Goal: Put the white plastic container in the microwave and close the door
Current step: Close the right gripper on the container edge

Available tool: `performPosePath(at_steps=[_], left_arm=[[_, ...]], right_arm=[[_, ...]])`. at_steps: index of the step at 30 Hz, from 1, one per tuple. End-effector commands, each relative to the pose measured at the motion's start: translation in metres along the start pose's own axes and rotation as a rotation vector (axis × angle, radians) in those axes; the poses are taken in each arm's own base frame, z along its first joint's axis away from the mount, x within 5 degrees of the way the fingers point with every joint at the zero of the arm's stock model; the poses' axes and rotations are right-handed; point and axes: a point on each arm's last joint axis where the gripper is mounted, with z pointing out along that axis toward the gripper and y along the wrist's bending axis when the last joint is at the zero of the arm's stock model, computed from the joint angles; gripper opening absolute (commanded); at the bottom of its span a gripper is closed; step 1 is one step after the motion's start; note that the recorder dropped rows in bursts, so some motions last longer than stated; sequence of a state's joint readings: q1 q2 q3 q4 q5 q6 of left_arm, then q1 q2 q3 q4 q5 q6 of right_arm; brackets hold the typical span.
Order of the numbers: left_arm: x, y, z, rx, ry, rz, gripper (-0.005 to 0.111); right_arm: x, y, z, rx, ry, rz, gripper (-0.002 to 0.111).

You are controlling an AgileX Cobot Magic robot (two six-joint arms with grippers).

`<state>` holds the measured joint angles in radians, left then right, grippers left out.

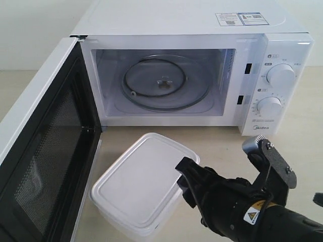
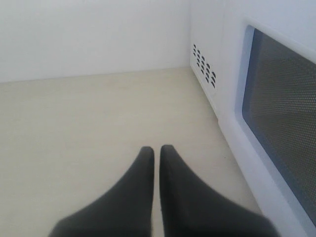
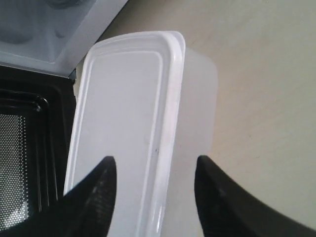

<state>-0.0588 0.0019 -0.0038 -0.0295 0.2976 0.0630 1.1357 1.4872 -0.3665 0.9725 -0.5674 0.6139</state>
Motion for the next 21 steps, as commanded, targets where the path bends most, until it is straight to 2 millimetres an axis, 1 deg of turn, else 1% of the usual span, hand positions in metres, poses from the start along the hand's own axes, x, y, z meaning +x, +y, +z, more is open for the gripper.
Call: performPosePath(at_steps=[1,7,11,15,21], left_arm=[[0.001,0.000,0.000,-0.002,0.001,0.007,0.004],[0.001,0.000,0.000,-0.002,0.001,0.007,0.004],[0.001,0.000,0.000,-0.002,0.001,0.007,0.004],[0.001,0.000,0.000,-0.002,0.001,0.007,0.004],[0.001,0.000,0.000,-0.002,0.001,0.007,0.004]], right_arm=[[0.000,0.000,0.000,-0.019,-0.002,-0.015,0.052],[-0.006,-0.001,0.004,-0.007,0.025,-0.012,0.052],[-0.009,-0.003,0.008,-0.013,0.078,-0.015,0.052],[-0.009,-0.007,0.017,-0.014,0.131,0.005,0.052],[-0.006,-0.007,0.027,-0.018,0.134,0.030,0.052]])
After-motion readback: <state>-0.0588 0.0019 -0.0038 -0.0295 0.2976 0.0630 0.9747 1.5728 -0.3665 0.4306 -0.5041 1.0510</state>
